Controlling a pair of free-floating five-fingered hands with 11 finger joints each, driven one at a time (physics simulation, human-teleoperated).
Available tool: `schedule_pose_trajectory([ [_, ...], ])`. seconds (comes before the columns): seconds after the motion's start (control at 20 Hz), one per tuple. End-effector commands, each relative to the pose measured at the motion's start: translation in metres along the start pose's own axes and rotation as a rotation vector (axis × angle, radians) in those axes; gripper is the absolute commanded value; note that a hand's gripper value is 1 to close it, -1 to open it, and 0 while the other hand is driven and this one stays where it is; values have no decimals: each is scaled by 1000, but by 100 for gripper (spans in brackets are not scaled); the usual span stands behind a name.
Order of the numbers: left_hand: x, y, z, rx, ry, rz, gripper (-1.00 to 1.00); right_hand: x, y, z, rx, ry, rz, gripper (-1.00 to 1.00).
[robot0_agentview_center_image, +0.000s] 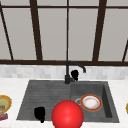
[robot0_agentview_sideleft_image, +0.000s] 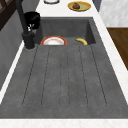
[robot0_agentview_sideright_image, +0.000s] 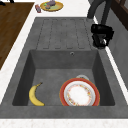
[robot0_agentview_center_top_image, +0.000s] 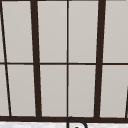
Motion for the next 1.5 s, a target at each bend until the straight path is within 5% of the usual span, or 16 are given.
schedule_pose_trajectory([
  [0.0, 0, 0, 0, 0, 0, 0, 0, 8, -35, 1, -7, -33, 46, 100],
  [0.15, 0, 0, 0, 0, 0, 0, 0, 16, -32, 7, -36, 30, 65, 100],
  [0.4, 0, 0, 0, 0, 0, 0, 0, 28, -13, 10, -85, 140, 181, 100],
  [0.6, 0, 0, 0, 0, 0, 0, 0, 52, -2, 22, -78, 192, 116, 100],
  [0.85, 0, 0, 0, 0, 0, 0, 0, 72, 7, 19, -119, 336, 136, 100],
  [1.25, 0, 0, 0, 0, 0, 0, 0, 92, 16, 20, -147, 425, 325, 100],
  [1.45, 0, 0, 0, 0, 0, 0, 0, 102, 19, 20, -164, 493, 366, 100],
])
